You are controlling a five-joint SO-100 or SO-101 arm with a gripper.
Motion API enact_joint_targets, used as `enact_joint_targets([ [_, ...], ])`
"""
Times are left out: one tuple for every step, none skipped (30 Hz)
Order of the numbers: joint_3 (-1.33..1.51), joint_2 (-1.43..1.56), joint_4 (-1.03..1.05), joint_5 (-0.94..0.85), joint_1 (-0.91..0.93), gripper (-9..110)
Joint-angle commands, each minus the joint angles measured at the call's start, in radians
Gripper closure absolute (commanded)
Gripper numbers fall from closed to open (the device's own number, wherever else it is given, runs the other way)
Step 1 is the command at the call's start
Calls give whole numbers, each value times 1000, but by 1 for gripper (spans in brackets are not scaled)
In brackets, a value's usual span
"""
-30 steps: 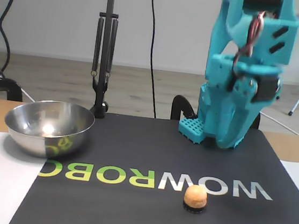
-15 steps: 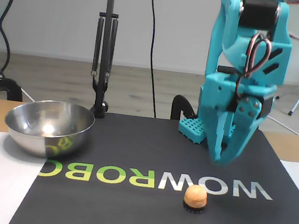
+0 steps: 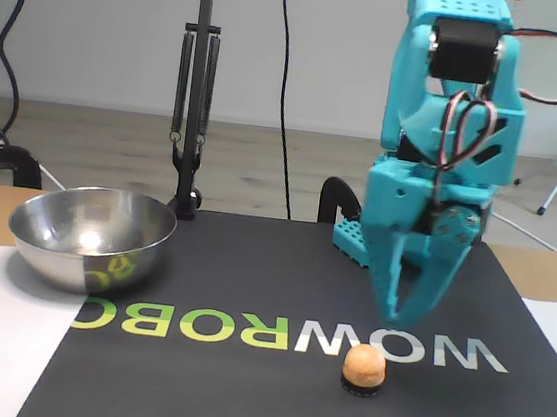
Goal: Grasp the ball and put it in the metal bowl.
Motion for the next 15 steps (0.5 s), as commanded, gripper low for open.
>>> enact_joint_targets([
  [0, 2, -5, -6, 21, 102],
  [0, 2, -6, -6, 26, 102],
  [-2, 3, -6, -6, 29, 102],
  [-3, 5, -6, -6, 31, 102],
  [-3, 6, -6, -6, 31, 102],
  [-3, 9, -6, -6, 32, 102],
  [-2, 12, -6, -6, 34, 102],
  [-2, 14, -6, -6, 41, 102],
  [-2, 14, -6, -6, 48, 102],
  [-2, 15, -6, -6, 54, 102],
  [-2, 15, -6, -6, 55, 102],
  [-2, 17, -6, -6, 60, 102],
  [-2, 17, -6, -6, 69, 102],
  [-3, 17, -6, -6, 75, 102],
  [-3, 17, -6, -6, 81, 102],
])
